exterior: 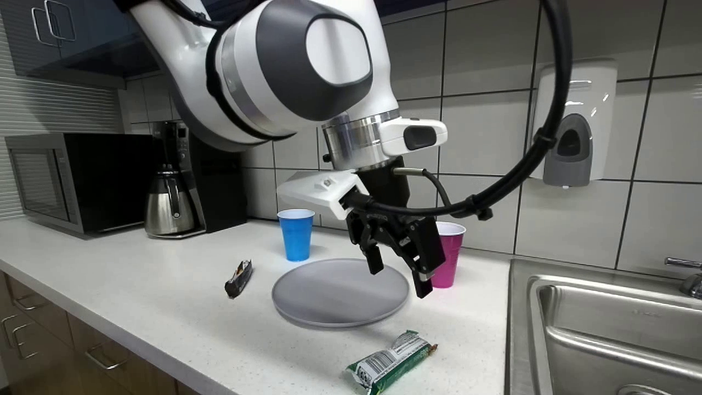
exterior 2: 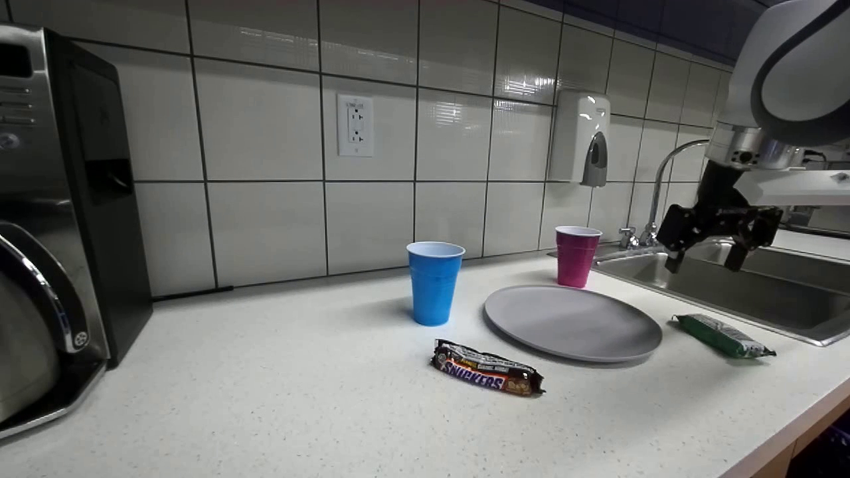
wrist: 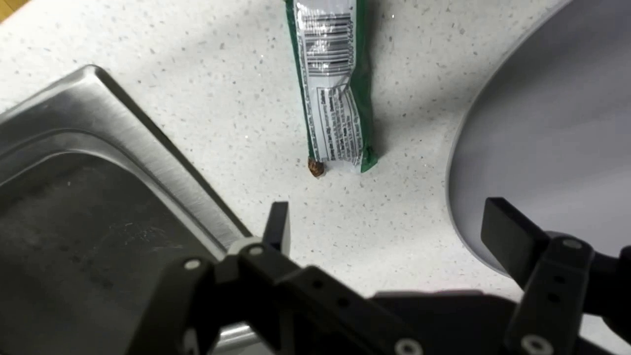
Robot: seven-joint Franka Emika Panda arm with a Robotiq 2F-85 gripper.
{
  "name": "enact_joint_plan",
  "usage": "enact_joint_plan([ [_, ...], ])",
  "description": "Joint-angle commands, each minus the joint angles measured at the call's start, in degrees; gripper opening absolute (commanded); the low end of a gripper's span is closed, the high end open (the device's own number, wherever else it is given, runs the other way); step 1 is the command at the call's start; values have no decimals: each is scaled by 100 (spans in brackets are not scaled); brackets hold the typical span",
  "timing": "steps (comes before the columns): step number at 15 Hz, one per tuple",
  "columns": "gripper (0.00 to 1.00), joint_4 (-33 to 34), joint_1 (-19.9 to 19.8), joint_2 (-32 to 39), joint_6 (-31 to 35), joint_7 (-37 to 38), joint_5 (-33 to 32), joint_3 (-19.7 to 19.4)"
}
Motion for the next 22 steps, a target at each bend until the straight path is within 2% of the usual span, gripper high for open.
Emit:
enact_joint_plan([
  [1, 100, -211, -62, -26, 166, -102, 251, 19],
  [22, 100, -199, -41, 631, 42, -88, 506, -246],
])
